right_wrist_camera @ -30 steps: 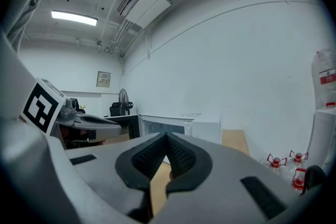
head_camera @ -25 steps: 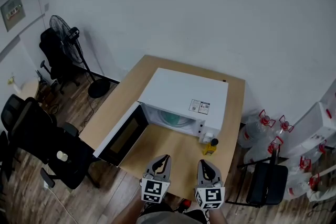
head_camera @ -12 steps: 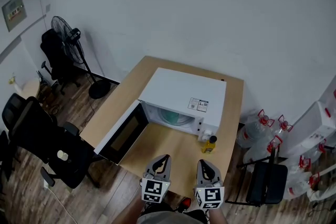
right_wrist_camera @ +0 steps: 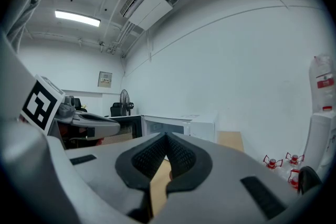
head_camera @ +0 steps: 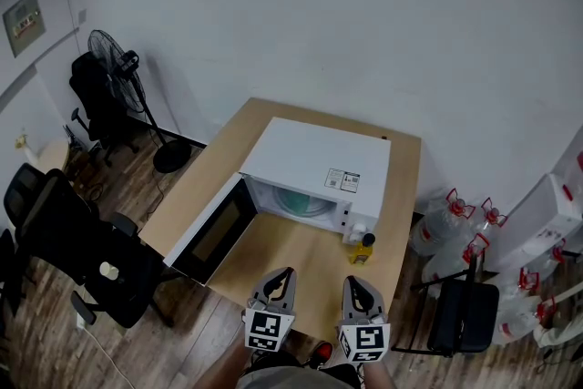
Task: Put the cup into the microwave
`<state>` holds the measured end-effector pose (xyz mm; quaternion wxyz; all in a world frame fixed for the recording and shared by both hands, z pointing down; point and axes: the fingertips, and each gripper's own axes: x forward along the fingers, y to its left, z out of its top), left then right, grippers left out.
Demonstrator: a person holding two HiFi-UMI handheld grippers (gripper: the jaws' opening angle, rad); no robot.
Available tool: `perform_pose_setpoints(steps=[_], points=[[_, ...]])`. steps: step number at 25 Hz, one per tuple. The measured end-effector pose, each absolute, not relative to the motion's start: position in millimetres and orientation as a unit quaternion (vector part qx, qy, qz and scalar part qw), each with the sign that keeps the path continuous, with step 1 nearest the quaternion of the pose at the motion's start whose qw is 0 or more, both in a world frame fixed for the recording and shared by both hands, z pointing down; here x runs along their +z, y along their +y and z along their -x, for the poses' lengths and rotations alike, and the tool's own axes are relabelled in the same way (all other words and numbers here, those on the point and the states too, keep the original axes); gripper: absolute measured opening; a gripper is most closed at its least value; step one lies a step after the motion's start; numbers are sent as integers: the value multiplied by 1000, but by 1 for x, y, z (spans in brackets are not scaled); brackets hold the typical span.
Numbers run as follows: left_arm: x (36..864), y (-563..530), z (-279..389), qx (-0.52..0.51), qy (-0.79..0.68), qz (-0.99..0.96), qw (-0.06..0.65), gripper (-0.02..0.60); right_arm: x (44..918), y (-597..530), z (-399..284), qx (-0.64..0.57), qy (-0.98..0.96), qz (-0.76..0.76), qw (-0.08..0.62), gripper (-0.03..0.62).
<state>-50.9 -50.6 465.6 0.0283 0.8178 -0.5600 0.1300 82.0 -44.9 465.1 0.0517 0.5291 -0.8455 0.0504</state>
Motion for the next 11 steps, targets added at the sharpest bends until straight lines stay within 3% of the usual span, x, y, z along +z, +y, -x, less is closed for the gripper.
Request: perform_pose_setpoints(steps=[11], points=[[467, -49, 49, 132, -559, -818, 26, 26, 468, -43, -84, 52, -846, -528, 52, 17]])
